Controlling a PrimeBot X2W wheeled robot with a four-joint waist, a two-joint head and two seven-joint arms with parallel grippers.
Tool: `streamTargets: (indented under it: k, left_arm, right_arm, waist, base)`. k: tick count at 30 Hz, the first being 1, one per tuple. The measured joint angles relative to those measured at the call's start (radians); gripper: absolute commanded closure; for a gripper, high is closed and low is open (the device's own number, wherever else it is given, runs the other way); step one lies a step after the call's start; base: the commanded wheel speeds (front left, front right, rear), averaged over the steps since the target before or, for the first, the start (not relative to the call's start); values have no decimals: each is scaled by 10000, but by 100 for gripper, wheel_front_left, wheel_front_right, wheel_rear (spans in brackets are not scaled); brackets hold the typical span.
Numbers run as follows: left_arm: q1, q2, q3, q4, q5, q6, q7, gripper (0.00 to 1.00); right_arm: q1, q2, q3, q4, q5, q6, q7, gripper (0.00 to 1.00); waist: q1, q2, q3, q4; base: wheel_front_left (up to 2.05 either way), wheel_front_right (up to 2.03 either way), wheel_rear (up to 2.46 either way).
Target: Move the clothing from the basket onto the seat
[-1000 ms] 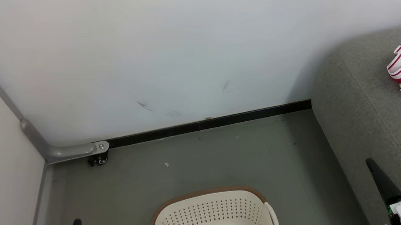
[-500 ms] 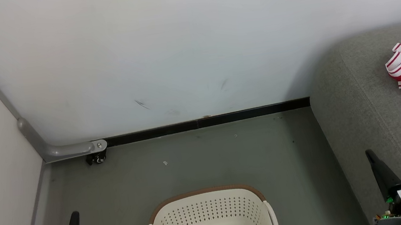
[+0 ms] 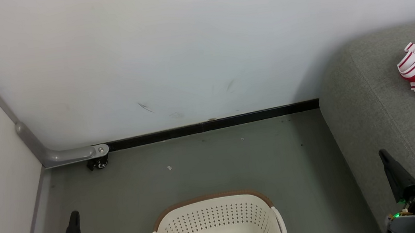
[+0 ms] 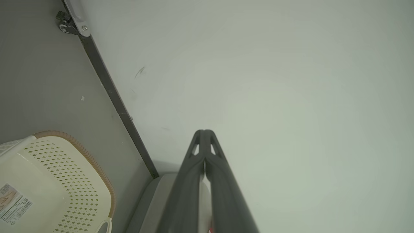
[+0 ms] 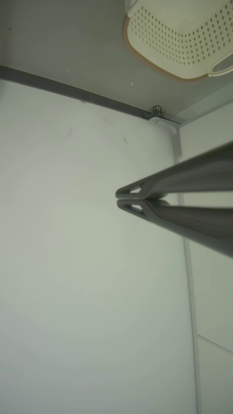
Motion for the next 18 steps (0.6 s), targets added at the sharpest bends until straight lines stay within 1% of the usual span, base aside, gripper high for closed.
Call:
streamTargets:
  k: [18]
  left_arm:
    - [-9,-4,17,79,0,-35,2,100]
  right_arm:
    - [-5,0,-21,59,2,0,6,100]
  waist:
    - [-1,0,-1,0]
  base:
    - [0,0,0]
